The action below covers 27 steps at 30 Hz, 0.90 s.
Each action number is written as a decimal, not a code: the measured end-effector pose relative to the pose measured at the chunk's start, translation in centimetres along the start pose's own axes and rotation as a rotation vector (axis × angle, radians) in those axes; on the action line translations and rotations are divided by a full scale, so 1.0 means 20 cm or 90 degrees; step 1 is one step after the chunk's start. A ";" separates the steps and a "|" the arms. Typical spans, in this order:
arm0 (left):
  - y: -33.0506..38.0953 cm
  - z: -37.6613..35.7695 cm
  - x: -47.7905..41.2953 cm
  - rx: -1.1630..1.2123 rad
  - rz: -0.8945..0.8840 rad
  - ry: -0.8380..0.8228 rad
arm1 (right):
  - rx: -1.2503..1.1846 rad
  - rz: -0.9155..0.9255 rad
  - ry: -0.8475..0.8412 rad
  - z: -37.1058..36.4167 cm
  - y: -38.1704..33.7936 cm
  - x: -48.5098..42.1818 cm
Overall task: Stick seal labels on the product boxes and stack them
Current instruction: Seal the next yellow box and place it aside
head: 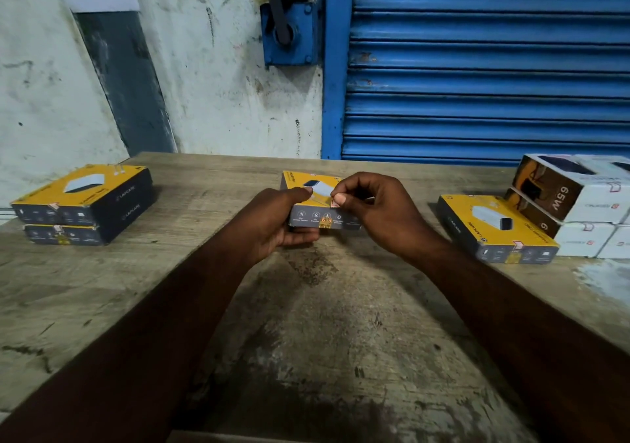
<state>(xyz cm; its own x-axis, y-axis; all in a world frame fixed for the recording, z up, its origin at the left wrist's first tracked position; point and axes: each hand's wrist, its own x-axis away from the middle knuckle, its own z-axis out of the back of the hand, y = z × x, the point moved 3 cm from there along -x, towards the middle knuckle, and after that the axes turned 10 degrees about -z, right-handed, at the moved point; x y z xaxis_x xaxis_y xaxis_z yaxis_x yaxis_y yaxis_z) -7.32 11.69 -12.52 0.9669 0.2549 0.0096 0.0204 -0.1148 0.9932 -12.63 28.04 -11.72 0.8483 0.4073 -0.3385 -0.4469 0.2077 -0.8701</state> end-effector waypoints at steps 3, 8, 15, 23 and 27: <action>0.00 0.00 0.00 0.024 -0.005 0.005 | 0.029 0.014 0.022 0.01 -0.01 0.00; 0.01 0.00 0.00 0.052 -0.016 0.005 | 0.042 0.023 0.041 0.01 -0.02 0.00; 0.00 -0.01 0.01 0.059 -0.015 0.002 | 0.057 0.022 0.030 -0.01 -0.04 0.02; 0.01 -0.02 0.02 0.079 -0.011 -0.002 | 0.112 0.060 0.068 -0.01 -0.03 0.03; 0.02 -0.03 0.02 0.081 -0.011 -0.007 | 0.124 0.081 0.087 0.00 -0.05 0.04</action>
<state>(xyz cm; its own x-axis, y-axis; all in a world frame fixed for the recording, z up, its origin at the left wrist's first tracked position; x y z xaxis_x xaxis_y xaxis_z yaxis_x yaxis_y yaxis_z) -6.98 12.29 -12.13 0.9687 0.2479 -0.0087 0.0680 -0.2316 0.9704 -11.44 28.23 -11.04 0.8063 0.3195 -0.4978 -0.5875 0.3347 -0.7367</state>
